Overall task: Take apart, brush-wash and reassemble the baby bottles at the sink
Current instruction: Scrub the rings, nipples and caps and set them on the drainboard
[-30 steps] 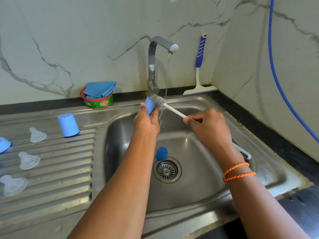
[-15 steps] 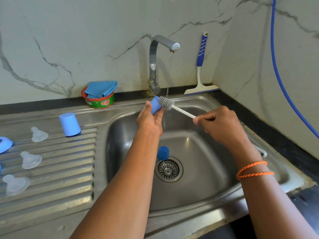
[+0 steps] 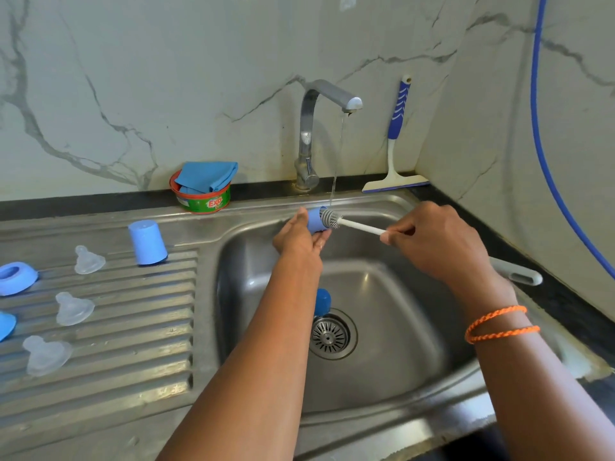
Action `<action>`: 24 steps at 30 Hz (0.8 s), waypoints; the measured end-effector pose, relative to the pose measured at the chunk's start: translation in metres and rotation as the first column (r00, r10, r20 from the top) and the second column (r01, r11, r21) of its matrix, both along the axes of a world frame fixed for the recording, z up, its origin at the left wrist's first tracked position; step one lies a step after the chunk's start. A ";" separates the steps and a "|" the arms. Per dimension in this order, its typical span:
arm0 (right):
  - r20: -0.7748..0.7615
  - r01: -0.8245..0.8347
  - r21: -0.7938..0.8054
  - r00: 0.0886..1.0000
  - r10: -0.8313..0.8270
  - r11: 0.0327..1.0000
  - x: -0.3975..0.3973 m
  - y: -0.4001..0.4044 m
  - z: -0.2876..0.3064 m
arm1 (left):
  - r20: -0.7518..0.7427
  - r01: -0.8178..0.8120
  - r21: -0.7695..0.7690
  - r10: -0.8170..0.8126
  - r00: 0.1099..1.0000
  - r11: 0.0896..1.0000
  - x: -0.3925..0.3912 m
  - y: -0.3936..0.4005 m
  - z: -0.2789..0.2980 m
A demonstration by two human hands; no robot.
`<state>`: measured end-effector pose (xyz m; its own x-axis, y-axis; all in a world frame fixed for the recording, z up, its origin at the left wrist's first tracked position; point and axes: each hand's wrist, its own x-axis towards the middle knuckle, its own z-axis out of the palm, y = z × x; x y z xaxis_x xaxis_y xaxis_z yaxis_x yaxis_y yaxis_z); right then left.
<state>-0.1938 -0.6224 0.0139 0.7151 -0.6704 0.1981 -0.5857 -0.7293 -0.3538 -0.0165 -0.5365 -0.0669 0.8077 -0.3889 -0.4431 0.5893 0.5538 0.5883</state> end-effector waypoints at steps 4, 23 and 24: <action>-0.021 0.035 0.004 0.999 -0.035 0.999 0.005 -0.019 -0.001 | -0.021 -0.010 -0.041 0.009 1.000 0.999 -0.001 -0.002 0.003; 0.102 -0.096 0.298 0.992 0.068 0.950 -0.014 -0.028 -0.013 | -0.014 0.006 -0.070 -0.007 1.000 0.998 -0.002 -0.008 0.003; 0.108 -0.076 0.282 0.993 0.048 0.956 -0.012 -0.027 -0.015 | -0.014 0.008 -0.072 -0.009 1.000 0.997 -0.003 -0.008 0.004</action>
<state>-0.2062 -0.6492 -0.0013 0.7436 -0.6642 0.0768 -0.4942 -0.6233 -0.6060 -0.0191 -0.5442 -0.0631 0.7980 -0.4273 -0.4250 0.6023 0.5892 0.5386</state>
